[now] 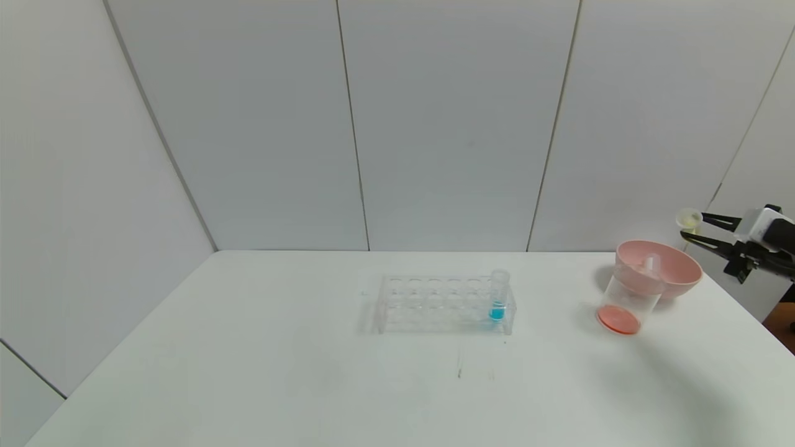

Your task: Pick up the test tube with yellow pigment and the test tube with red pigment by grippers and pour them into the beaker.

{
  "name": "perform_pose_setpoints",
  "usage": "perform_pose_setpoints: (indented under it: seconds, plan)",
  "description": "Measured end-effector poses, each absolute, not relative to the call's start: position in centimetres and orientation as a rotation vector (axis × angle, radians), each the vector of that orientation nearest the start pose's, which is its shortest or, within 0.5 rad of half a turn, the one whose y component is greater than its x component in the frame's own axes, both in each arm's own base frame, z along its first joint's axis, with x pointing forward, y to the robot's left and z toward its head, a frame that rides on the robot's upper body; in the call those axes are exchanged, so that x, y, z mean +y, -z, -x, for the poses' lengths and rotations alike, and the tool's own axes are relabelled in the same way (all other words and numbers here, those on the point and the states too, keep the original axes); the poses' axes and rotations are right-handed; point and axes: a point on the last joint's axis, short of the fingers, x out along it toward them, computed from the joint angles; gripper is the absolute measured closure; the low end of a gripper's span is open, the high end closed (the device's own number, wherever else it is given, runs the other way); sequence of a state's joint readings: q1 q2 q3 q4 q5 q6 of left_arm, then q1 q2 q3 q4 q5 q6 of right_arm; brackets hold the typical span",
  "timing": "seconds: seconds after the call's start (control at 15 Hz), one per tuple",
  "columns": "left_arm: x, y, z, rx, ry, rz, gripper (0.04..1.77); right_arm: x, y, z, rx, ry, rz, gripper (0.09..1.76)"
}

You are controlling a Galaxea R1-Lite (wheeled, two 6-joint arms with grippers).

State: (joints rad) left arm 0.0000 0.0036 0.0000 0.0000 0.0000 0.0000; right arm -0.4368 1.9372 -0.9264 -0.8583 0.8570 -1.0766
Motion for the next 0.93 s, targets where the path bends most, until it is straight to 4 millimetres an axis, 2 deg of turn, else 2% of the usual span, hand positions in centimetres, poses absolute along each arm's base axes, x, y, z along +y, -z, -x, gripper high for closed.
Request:
perform_pose_setpoints:
  seconds: [0.47,0.93]
  plan:
    - [0.00,-7.56,2.25,0.004,0.000,0.000,0.05,-13.82,-16.05,-33.03,-0.106,-0.438,0.971,1.36]
    - [0.00,-7.56,2.25,0.004,0.000,0.000,0.05,-14.09,-15.92,-33.16,-0.091,-0.412,1.106,1.36]
